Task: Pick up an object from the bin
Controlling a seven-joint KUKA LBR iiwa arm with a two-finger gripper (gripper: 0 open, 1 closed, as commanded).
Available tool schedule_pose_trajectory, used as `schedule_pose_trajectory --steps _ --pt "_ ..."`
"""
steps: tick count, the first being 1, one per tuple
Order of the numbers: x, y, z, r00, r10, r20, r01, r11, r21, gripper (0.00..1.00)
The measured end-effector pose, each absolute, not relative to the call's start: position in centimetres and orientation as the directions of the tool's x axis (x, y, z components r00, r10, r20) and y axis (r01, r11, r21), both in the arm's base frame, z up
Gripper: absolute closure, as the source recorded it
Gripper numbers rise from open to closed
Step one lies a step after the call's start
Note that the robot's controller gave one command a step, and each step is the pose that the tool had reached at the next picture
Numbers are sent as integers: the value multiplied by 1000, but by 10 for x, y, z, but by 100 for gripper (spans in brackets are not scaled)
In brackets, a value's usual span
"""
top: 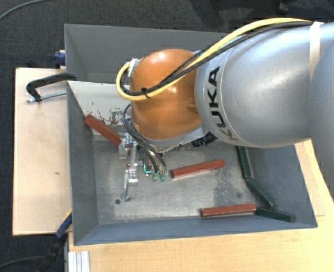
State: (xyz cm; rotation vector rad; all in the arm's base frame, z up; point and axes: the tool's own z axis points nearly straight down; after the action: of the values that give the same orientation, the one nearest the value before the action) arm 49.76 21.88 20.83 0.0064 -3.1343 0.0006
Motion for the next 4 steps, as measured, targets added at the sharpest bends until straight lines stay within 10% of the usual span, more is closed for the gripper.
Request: schedule_pose_trajectory --steps 1,2,3,4 --pt "530 224 66 -992 128 5 128 992 -1 0" --pt "543 145 113 -957 -291 -8 -291 957 -2 0" --pt "601 186 142 -982 -189 -12 -189 982 4 0" --pt "580 202 95 -1000 -31 2 -31 1000 2 0"
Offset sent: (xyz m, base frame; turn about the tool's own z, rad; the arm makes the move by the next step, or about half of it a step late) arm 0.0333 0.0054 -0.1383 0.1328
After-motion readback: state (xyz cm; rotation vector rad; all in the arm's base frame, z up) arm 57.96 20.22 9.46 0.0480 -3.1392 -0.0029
